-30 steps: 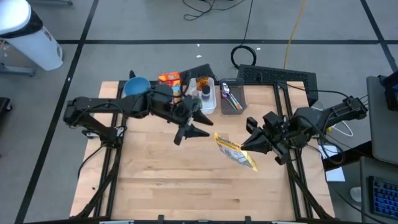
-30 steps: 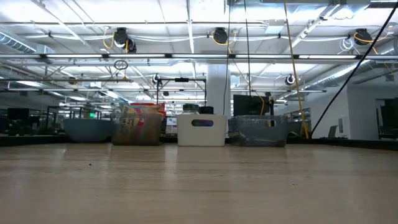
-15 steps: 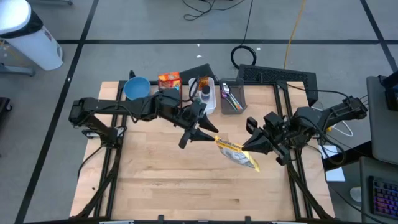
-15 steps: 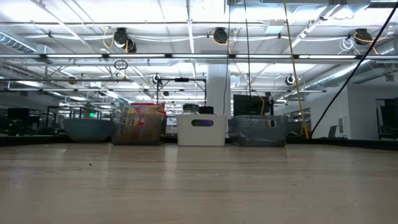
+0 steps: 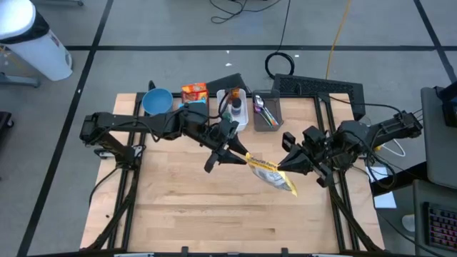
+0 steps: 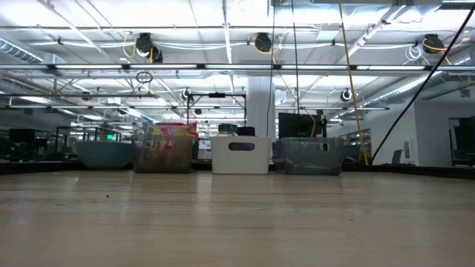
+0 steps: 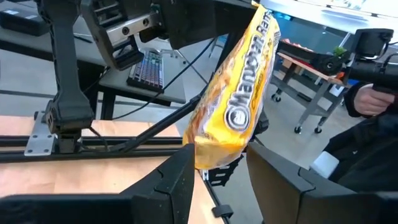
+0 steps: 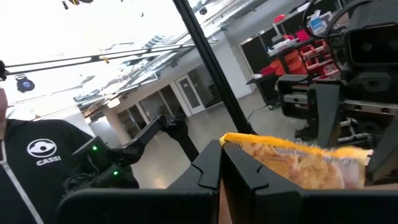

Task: Pick & Place Food Item
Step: Put the yellow noodle pack into the left black bin

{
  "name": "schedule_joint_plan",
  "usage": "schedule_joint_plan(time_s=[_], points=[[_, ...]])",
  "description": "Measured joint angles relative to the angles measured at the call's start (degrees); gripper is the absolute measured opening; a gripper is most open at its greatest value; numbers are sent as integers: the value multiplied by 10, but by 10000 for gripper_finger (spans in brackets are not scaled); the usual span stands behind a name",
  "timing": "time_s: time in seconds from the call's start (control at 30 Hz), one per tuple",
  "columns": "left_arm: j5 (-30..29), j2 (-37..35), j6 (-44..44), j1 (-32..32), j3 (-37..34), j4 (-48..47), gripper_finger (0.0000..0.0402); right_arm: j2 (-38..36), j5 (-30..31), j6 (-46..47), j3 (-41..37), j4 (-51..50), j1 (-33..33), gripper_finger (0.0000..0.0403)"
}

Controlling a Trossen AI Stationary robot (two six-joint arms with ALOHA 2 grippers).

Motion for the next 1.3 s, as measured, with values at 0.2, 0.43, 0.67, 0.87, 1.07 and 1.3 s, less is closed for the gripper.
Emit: schedule_joint_plan(time_s=[0.2,0.43,0.67,0.87,1.07,1.3], points=[[0,0,3,0,0,-5,144,0,-2,1,0,5,-4,0],[1,0,8,0,0,3,106,0,-15,2,0,11,-4,0],[1,0,7,0,0,27,93,0,-15,1,0,11,-4,0],[1,0,3,0,0,39,93,0,-16,2,0,11,-4,0],[17,0,-1,0,0,70,92,0,-16,1,0,11,-4,0],[20,-1,2,0,0,72,92,0,-15,1,0,11,-4,0]])
